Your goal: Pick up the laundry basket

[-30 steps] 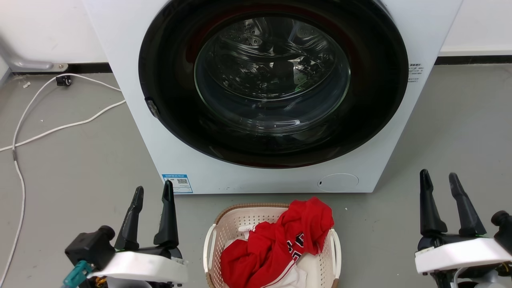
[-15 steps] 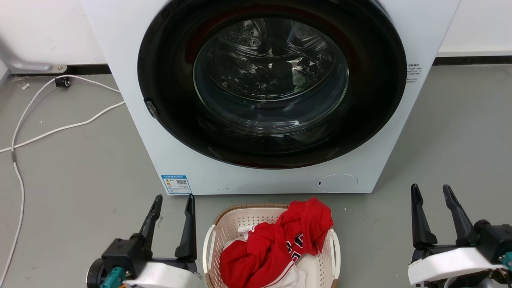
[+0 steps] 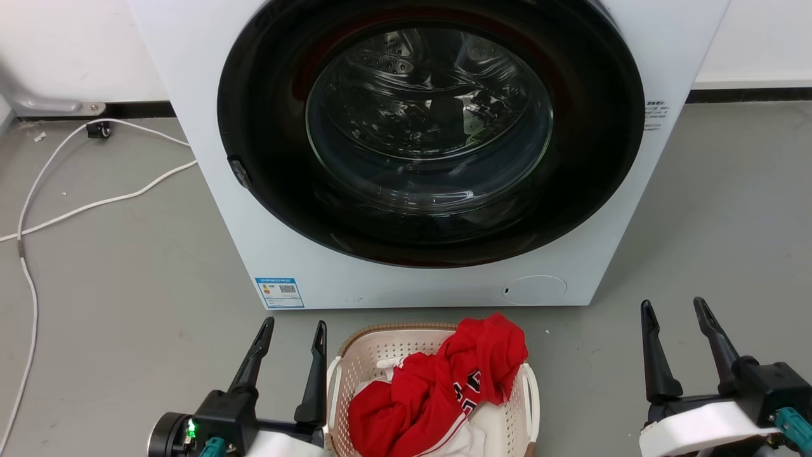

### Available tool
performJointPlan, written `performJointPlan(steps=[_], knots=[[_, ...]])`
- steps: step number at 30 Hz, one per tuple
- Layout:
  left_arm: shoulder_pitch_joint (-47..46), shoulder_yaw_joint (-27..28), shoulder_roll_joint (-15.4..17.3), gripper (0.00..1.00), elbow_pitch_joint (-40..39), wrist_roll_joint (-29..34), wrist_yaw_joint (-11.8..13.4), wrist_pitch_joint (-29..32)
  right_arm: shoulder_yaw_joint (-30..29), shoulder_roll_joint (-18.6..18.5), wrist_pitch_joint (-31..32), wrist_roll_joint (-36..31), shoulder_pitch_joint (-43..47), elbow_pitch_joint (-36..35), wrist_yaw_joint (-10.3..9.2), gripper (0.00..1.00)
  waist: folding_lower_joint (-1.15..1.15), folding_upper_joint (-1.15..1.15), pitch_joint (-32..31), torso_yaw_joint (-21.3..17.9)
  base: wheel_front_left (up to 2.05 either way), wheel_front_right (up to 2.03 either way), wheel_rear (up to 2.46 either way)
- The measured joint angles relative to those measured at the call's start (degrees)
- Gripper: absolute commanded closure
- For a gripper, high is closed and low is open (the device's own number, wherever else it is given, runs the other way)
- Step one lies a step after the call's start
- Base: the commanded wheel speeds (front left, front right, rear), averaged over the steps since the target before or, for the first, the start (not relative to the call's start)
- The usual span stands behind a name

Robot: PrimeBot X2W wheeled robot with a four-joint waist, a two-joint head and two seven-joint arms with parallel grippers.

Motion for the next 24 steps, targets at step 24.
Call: performJointPlan(steps=[24], knots=[[2.31, 5.45, -4.30, 0.00, 0.56, 8.33, -5.56, -2.53, 0.44, -0.02, -2.60, -0.74, 0.39, 0.04, 0.00, 0.00, 0.00, 0.00, 0.21, -0.41, 0.00, 0.00, 0.00]])
